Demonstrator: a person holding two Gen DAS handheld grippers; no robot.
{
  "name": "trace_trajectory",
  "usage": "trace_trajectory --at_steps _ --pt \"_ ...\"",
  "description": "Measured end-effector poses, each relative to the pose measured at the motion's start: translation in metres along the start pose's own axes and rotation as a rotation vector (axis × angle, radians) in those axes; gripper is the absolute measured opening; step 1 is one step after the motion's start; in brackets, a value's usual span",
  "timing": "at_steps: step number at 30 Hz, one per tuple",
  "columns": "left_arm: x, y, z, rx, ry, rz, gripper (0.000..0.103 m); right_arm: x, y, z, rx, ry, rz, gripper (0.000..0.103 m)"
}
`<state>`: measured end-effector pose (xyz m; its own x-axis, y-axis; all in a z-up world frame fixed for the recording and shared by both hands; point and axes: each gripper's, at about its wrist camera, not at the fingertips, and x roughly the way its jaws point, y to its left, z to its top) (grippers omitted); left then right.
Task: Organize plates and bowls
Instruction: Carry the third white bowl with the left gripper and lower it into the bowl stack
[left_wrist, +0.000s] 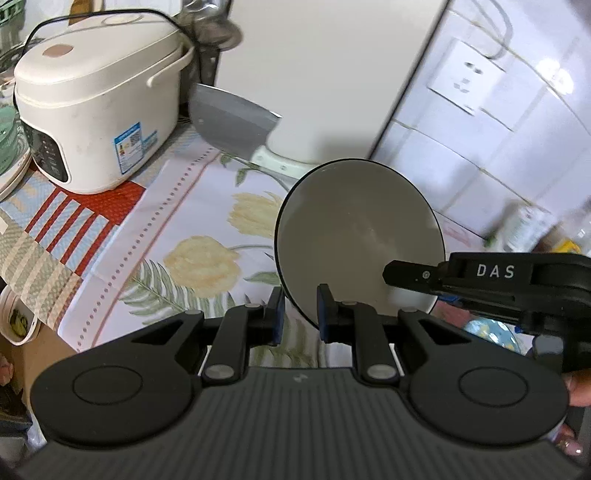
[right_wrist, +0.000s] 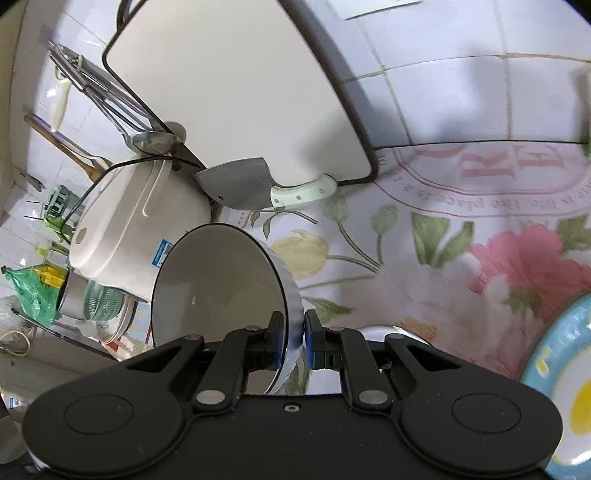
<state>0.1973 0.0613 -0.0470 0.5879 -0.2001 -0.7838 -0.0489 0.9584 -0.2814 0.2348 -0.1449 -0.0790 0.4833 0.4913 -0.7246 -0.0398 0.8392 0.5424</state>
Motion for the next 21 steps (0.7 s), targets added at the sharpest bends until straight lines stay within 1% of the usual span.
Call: trace_trajectory --at_steps 6,11,14,17,19,21 --pt "-0.014 -0.020 -0.019 0.045 0.010 -0.032 0.016 -0.032 -0.012 -0.021 -0.016 -0.039 -0.021 0.016" --pt "-0.007 -0.036 -0.033 0.084 0.037 -0.051 0.016 -0.049 -0.030 -0.038 -0.009 -0.087 -0.042 0.016" --pt "0.001 -0.045 -0.042 0.116 0.026 -0.050 0.016 -0.050 -0.048 -0.050 0.055 -0.122 -0.032 0.017" --pt "0.012 -0.052 -0.050 0.154 0.028 -0.022 0.016 -0.042 -0.060 -0.062 0.090 -0.129 -0.045 0.017" --pt "0.016 -0.052 -0.052 0.161 0.029 -0.012 0.016 -0.037 -0.061 -0.068 0.091 -0.127 -0.053 0.018" --pt "0.020 -0.050 -0.051 0.158 0.033 -0.009 0.016 -0.033 -0.058 -0.073 0.059 -0.136 -0.069 0.018"
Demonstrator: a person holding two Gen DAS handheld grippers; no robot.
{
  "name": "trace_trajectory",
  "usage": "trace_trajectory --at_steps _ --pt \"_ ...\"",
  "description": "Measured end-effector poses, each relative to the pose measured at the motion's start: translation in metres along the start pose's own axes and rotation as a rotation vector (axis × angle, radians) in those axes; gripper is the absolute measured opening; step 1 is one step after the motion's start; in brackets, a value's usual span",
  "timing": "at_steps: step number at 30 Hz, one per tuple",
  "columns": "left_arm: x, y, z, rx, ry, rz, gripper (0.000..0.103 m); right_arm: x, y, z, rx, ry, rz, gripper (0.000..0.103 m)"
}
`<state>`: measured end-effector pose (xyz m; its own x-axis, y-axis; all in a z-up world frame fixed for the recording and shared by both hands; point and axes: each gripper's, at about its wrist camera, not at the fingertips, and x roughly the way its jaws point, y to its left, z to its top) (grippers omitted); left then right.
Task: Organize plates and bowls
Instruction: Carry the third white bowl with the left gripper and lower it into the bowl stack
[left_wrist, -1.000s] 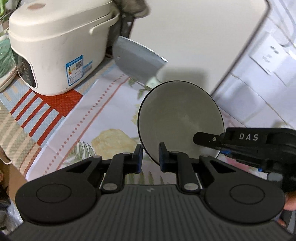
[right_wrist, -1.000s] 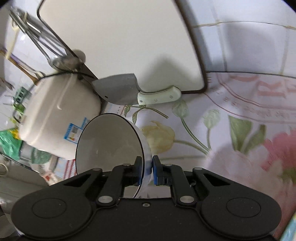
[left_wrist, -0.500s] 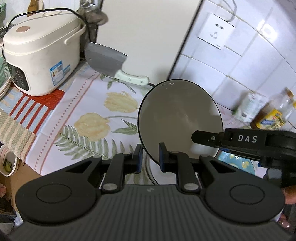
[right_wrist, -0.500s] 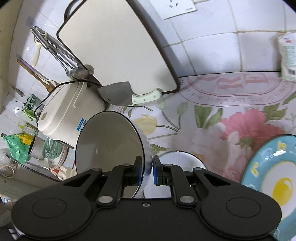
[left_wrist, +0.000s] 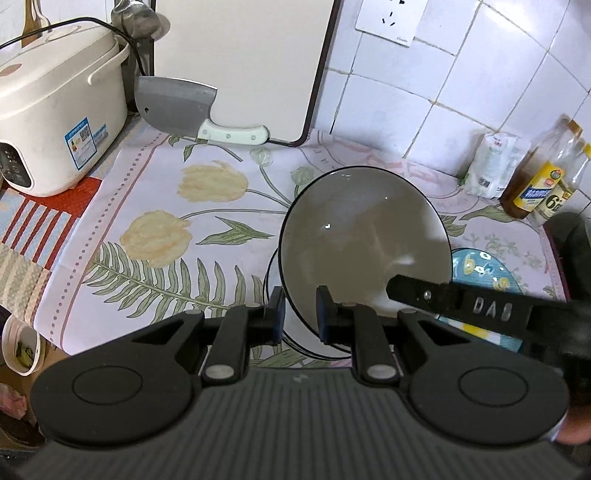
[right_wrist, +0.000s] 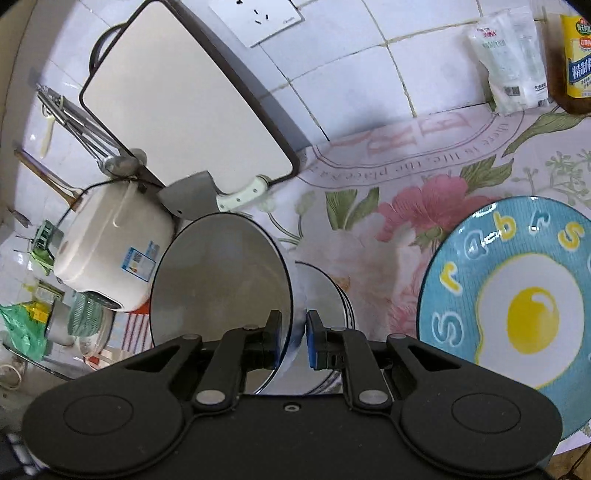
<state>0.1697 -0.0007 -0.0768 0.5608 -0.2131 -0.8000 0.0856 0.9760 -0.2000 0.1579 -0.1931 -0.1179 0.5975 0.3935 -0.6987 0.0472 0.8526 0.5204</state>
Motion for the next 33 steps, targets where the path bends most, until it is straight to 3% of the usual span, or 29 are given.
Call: trace_trajectory --at_steps 5,8,12,25,29,33 --pt "0.009 0.001 -0.004 0.009 0.009 0.021 0.016 0.009 0.009 -0.016 -0.106 -0.039 -0.066 0.018" --pt "0.014 0.000 -0.007 0.015 0.015 0.036 0.016 0.007 0.018 -0.028 -0.177 -0.110 -0.113 0.019" --pt "0.020 0.004 -0.010 -0.005 0.044 0.007 0.016 0.012 0.020 -0.034 -0.237 -0.148 -0.160 0.020" --pt "0.031 0.001 -0.012 0.009 0.080 0.043 0.018 0.020 0.022 -0.047 -0.345 -0.180 -0.187 0.030" --pt "0.031 0.001 -0.011 0.004 0.073 0.042 0.018 0.020 0.018 -0.046 -0.341 -0.193 -0.164 0.038" --pt "0.031 0.004 -0.012 -0.023 0.073 0.027 0.019 0.015 0.013 -0.045 -0.332 -0.209 -0.121 0.038"
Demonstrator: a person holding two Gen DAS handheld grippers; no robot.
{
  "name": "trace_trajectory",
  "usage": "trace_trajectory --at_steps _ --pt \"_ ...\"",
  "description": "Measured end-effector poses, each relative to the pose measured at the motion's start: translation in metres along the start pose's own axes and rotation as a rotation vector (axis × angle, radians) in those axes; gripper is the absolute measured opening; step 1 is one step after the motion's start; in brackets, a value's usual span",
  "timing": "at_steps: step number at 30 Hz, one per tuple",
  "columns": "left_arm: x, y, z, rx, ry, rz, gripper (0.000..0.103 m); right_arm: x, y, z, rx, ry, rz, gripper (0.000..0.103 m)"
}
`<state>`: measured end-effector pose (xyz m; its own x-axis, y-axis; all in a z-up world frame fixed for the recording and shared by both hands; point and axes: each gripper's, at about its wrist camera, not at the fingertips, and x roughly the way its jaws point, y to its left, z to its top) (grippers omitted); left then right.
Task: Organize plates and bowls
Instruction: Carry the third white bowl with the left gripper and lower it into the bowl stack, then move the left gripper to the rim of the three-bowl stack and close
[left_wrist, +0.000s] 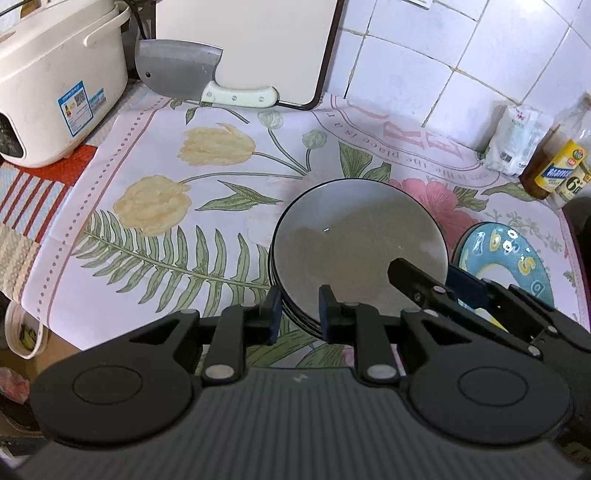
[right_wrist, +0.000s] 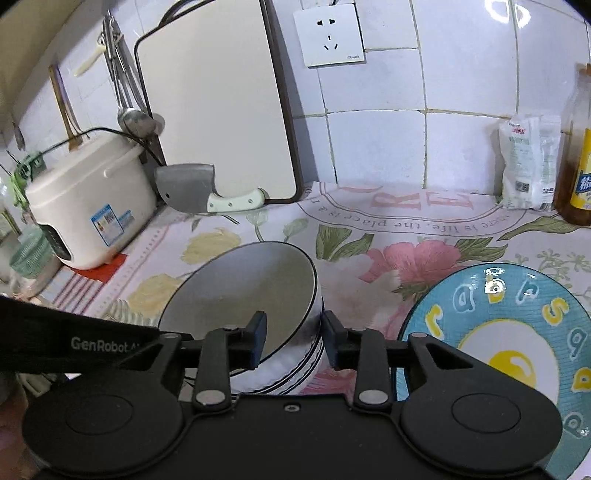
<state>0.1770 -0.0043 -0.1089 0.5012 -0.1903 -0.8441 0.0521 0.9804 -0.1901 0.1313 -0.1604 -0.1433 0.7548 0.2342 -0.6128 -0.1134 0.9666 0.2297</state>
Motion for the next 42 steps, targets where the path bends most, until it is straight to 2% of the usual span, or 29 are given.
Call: trace_trajectory --at_steps 9,20,23,33,35,42 --pt "-0.019 0.006 -0.006 -0.039 -0.004 -0.072 0.020 -0.046 -0.004 -0.009 -0.121 -0.098 0.063 0.049" --pt "-0.051 0.008 -0.029 -0.028 -0.016 -0.130 0.021 -0.083 -0.001 -0.033 -0.208 -0.092 0.130 0.057" --pt "-0.057 0.011 -0.036 -0.038 -0.035 -0.152 0.021 -0.086 0.000 -0.044 -0.219 -0.082 0.151 0.062" --pt "-0.056 0.039 -0.061 -0.114 -0.150 -0.262 0.028 -0.070 0.008 -0.066 -0.294 -0.067 0.138 0.069" --pt "-0.052 0.045 -0.064 -0.134 -0.163 -0.275 0.034 -0.062 0.008 -0.069 -0.297 -0.054 0.130 0.071" --pt "-0.035 0.067 -0.060 -0.242 -0.220 -0.329 0.042 -0.020 0.011 -0.073 -0.295 -0.008 0.103 0.075"
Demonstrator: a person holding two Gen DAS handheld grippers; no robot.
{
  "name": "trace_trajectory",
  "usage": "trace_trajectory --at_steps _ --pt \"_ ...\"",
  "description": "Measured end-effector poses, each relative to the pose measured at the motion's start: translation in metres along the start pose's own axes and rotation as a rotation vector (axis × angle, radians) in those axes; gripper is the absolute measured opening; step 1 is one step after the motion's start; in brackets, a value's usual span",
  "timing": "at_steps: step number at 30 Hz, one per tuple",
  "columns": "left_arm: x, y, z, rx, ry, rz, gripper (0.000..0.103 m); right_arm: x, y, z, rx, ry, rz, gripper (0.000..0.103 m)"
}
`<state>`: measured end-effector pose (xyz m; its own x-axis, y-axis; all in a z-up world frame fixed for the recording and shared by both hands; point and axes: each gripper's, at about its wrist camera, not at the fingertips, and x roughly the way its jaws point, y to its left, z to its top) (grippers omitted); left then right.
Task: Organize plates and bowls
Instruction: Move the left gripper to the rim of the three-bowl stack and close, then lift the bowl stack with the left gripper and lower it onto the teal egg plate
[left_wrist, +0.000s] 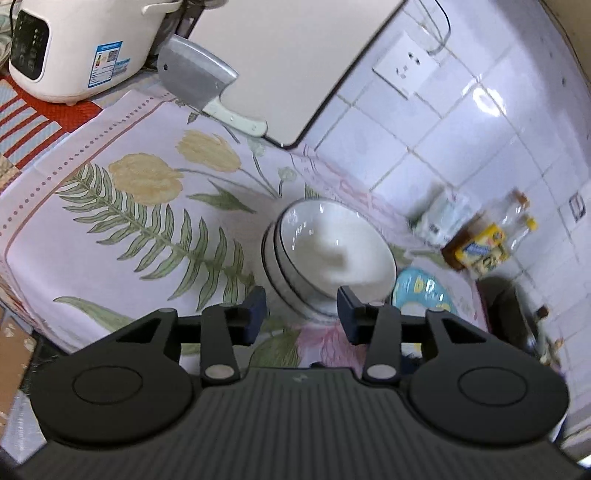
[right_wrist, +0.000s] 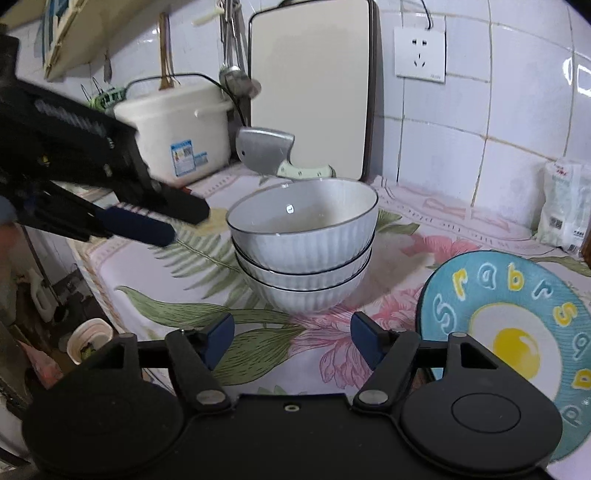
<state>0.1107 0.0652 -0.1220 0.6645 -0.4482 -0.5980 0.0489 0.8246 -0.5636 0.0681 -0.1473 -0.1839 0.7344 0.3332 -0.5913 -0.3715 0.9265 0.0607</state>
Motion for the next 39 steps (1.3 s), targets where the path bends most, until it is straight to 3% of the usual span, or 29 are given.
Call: trace_trajectory --at_steps 5,8,12,19,25,29,34,39 --pt "0.016 0.018 0.010 -0.099 -0.010 -0.049 0.054 0.028 0.004 -0.003 -0.017 0.037 -0.025 0.079" --pt "0.031 0.027 0.016 -0.132 0.005 -0.048 0.056 0.034 0.008 -0.004 -0.030 -0.014 -0.031 0.092" --pt "0.050 0.036 0.023 -0.145 0.027 -0.047 0.056 0.044 0.012 -0.002 -0.041 -0.052 -0.035 0.093" --pt "0.084 0.040 0.026 -0.170 0.098 -0.060 0.056 0.065 0.019 -0.003 -0.112 -0.122 -0.158 0.100" --pt "0.102 0.044 0.029 -0.173 0.152 -0.085 0.053 0.077 0.019 0.001 -0.145 -0.136 -0.181 0.103" --pt "0.110 0.045 0.030 -0.157 0.175 -0.091 0.043 0.080 0.018 0.003 -0.151 -0.125 -0.180 0.103" --pt "0.116 0.044 0.029 -0.130 0.184 -0.086 0.038 0.087 0.019 0.007 -0.158 -0.096 -0.193 0.103" --pt "0.120 0.054 0.031 -0.212 0.198 -0.115 0.040 0.093 0.019 0.012 -0.153 -0.069 -0.204 0.103"
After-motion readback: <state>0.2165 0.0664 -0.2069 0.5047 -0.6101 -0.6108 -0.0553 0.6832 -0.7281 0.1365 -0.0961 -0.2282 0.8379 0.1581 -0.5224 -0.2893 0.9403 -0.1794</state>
